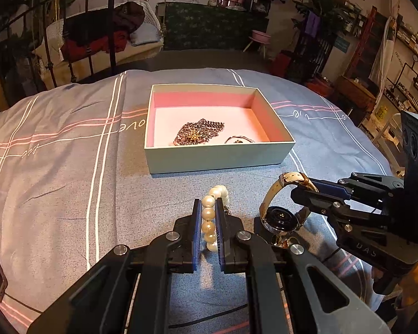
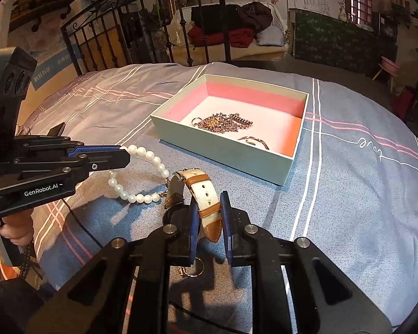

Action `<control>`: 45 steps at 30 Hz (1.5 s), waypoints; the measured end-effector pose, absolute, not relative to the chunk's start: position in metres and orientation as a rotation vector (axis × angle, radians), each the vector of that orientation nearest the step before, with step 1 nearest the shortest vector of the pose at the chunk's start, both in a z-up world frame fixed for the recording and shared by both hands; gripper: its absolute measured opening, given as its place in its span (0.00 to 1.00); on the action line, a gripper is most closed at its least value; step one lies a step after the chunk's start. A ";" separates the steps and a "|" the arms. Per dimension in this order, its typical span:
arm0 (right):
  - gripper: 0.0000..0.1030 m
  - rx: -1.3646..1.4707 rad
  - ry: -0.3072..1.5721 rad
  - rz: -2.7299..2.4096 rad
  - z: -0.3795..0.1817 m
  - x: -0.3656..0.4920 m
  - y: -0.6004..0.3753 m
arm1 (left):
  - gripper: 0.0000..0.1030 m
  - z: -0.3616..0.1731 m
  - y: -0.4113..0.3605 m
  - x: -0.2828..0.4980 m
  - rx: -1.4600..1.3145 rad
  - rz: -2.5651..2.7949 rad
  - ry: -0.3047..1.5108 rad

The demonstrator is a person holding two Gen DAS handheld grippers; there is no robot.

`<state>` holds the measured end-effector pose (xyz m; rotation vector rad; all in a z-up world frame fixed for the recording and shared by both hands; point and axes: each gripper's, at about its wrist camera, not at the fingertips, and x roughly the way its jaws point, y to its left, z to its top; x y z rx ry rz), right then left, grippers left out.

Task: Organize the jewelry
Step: 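Carry the pearl bracelet and watch into the box and open both grippers, then grasp the gold ring on the sheet with the right gripper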

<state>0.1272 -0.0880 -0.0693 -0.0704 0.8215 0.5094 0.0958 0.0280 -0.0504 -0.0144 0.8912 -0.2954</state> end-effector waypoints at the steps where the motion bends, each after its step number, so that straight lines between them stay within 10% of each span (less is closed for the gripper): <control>1: 0.15 -0.070 0.818 0.512 -0.067 0.128 -0.088 | 0.09 -0.047 0.027 0.097 -0.006 -0.296 0.882; 13: 0.15 -0.071 0.680 0.447 -0.001 0.198 -0.094 | 0.09 0.026 0.005 0.166 0.064 -0.287 0.711; 34: 0.16 -0.152 0.828 0.333 -0.042 0.271 -0.089 | 0.09 -0.016 0.001 0.234 0.061 -0.186 0.870; 35: 0.26 -0.160 0.838 0.325 -0.042 0.271 -0.089 | 0.14 -0.016 0.003 0.235 0.059 -0.176 0.874; 38: 0.78 -0.231 0.815 0.254 -0.039 0.264 -0.089 | 0.71 -0.010 0.010 0.234 0.051 -0.137 0.865; 45: 0.79 -0.173 0.736 0.309 -0.026 0.198 -0.113 | 0.73 0.007 0.011 0.175 0.080 -0.219 0.773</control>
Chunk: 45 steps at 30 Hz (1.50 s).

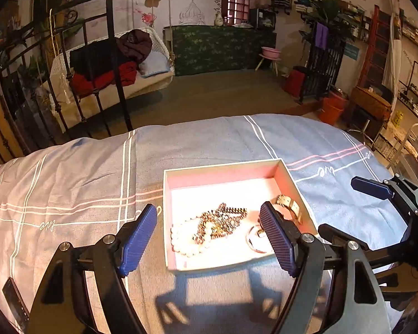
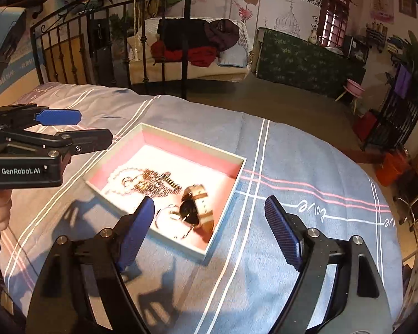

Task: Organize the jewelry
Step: 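Grasp the gold ring on the sheet with the right gripper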

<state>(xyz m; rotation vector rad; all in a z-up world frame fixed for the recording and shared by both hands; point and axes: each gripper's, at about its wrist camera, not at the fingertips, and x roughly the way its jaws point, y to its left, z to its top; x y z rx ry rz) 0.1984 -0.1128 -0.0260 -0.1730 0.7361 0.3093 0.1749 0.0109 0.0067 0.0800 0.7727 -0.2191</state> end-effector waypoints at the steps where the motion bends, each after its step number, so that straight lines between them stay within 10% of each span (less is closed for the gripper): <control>1: 0.79 -0.159 0.745 0.334 -0.031 0.185 -0.116 | 0.73 0.003 0.011 0.164 0.088 -0.235 0.774; 19: 0.72 -0.139 0.975 0.496 -0.120 0.100 -0.093 | 0.71 -0.100 0.003 0.081 0.161 -0.320 0.937; 24: 0.52 -0.160 0.971 0.544 -0.120 0.103 -0.080 | 0.44 -0.105 0.011 0.091 0.116 -0.310 0.985; 26: 0.24 -0.141 0.968 0.558 -0.119 0.101 -0.079 | 0.29 -0.104 0.007 0.091 0.138 -0.312 0.977; 29: 0.24 -0.134 0.964 0.553 -0.118 0.100 -0.079 | 0.10 -0.101 0.000 0.091 0.150 -0.328 0.968; 45: 0.24 -0.126 0.890 0.538 -0.089 0.108 -0.082 | 0.09 -0.078 -0.007 0.106 0.136 -0.340 0.920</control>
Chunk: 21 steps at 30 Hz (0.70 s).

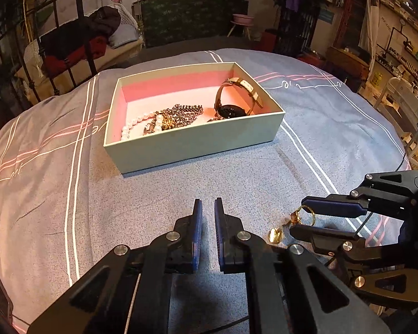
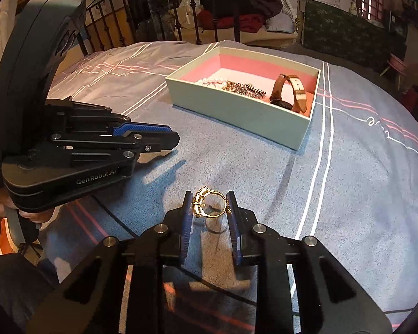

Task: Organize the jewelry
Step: 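Grasp the gold ring on the sheet with the right gripper, then carry the gold ring into the box and open the right gripper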

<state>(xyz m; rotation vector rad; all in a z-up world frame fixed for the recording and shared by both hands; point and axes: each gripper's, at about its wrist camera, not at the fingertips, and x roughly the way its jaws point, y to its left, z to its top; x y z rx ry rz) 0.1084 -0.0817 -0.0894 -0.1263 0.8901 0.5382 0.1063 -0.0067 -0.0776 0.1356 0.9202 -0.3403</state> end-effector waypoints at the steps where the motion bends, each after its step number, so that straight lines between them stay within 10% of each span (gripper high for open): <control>1: 0.24 -0.129 0.878 0.532 -0.086 0.112 -0.082 | 0.09 -0.074 -0.006 0.110 0.136 -0.335 0.913; 21: 0.24 -0.113 0.713 0.426 -0.028 0.222 -0.080 | 0.09 -0.007 0.004 0.214 0.074 -0.204 0.816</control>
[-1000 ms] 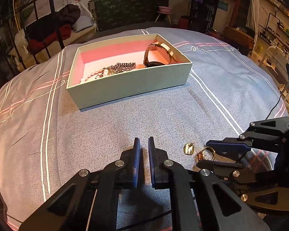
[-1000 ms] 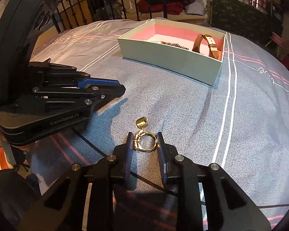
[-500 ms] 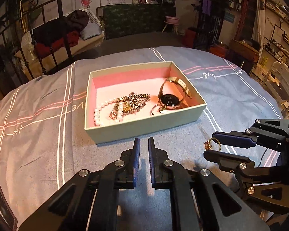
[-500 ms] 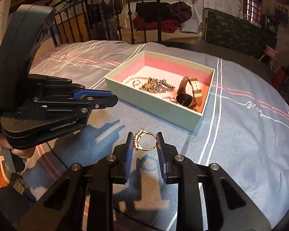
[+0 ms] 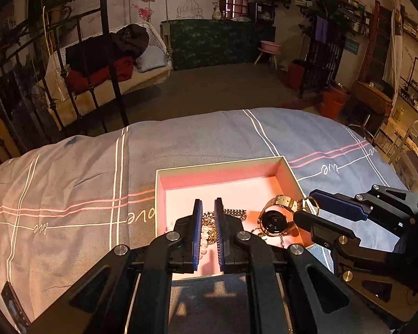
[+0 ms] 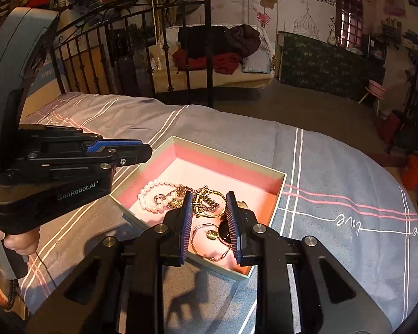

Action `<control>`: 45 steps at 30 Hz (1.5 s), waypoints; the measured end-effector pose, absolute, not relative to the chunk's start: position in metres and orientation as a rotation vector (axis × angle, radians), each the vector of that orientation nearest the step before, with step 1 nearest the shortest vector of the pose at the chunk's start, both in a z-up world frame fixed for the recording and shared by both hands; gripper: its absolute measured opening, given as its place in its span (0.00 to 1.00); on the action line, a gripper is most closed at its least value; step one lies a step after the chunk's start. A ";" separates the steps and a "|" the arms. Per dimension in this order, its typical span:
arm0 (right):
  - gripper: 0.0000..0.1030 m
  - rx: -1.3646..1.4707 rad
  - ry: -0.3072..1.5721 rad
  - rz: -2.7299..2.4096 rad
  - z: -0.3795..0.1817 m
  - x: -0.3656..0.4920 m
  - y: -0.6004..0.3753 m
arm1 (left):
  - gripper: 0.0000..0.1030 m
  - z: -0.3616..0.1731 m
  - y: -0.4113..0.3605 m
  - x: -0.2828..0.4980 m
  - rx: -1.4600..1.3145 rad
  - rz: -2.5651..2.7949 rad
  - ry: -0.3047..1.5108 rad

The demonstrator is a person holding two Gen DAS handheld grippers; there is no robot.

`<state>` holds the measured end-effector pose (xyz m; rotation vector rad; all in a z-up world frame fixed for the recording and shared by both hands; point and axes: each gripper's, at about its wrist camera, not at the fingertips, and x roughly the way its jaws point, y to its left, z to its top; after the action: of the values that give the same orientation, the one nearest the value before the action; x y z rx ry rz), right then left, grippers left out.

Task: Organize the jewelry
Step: 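Carry the gold ring into the box and open the right gripper, then grasp the small gold cylinder charm with the left gripper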

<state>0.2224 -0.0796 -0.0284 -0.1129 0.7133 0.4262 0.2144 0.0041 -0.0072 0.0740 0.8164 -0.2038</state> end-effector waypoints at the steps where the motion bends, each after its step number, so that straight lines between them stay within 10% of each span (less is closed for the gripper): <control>1: 0.24 -0.112 0.717 0.427 -0.030 0.224 -0.079 | 0.09 -0.009 0.005 0.218 0.069 -0.202 0.823; 19: 0.24 -0.135 0.771 0.421 -0.043 0.247 -0.070 | 0.09 -0.018 0.014 0.236 0.024 -0.164 0.866; 21: 0.30 -0.137 0.777 0.417 -0.044 0.248 -0.070 | 0.34 -0.017 0.018 0.236 0.003 -0.159 0.868; 23: 0.74 -0.153 0.777 0.380 -0.046 0.243 -0.072 | 0.73 -0.016 0.023 0.230 -0.024 -0.131 0.867; 24: 0.77 -0.164 0.754 0.363 -0.046 0.237 -0.073 | 0.77 -0.015 0.026 0.223 -0.038 -0.133 0.855; 45: 0.79 -0.139 0.945 0.177 -0.118 0.104 -0.163 | 0.67 -0.108 -0.045 0.083 0.156 -0.407 0.975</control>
<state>0.1042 -0.1628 -0.1181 -0.1389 0.9449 0.1770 0.0833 -0.0454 -0.1076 0.1565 0.9746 -0.4075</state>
